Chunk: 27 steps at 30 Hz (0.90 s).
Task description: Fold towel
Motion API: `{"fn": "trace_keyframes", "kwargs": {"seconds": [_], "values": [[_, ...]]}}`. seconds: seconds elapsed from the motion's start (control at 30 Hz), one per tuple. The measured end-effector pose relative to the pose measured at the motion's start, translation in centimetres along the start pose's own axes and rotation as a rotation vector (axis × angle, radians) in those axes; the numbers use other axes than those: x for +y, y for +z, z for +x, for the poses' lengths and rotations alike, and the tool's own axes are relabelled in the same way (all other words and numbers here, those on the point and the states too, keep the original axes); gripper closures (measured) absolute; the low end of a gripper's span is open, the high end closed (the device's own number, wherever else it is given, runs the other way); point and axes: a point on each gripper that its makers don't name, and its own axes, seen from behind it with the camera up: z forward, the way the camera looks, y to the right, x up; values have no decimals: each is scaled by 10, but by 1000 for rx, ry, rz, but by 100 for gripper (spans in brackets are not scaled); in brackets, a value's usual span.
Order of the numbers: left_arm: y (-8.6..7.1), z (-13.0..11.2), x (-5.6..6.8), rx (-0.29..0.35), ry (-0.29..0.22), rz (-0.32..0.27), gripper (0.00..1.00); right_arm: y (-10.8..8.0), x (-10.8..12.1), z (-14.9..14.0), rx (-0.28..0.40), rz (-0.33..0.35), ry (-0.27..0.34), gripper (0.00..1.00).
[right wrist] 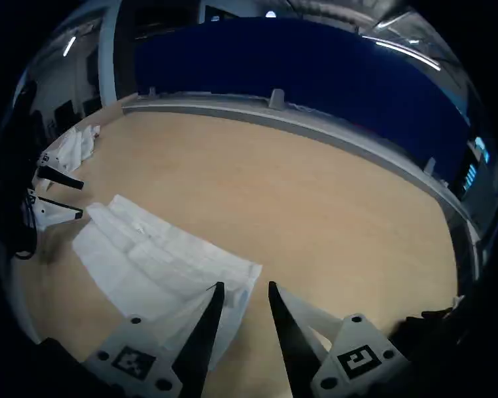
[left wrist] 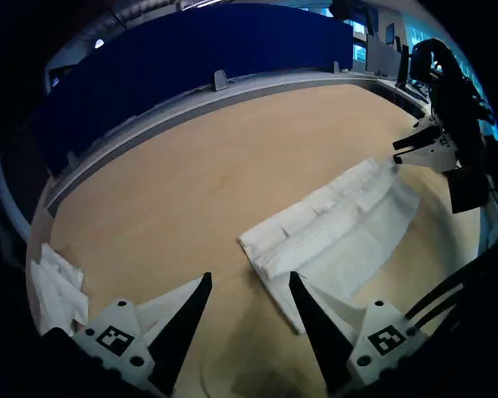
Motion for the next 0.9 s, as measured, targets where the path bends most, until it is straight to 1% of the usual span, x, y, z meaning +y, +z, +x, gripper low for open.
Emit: {"fn": "trace_keyframes", "kwargs": {"seconds": [0.07, 0.17, 0.2, 0.23, 0.27, 0.47, 0.6, 0.7, 0.9], "values": [[2, -3, -1, -8, 9, 6, 14, 0, -1, 1, 3, 0, 0, 35], [5, -7, -2, -22, 21, 14, 14, -2, -2, 3, 12, 3, 3, 12], [6, -8, -2, -27, 25, 17, 14, -3, -2, 3, 15, 4, 4, 5], [7, -9, -2, -29, 28, 18, 14, -5, -1, 4, 19, 1, 6, 2], [8, -10, -2, -31, 32, 19, 14, -6, 0, 5, 23, -2, 7, 0], [12, -11, -6, -40, 44, 32, 13, -15, 5, 6, 37, -19, 14, 0], [14, -8, -12, -39, 38, 51, 13, -20, 8, 4, 41, -28, 18, 0], [13, -2, -18, -27, 21, 67, 13, -23, 9, 0, 39, -31, 20, 0], [13, 8, -24, -8, -27, 70, 13, -26, 9, -7, 32, -33, 26, 0]]}}
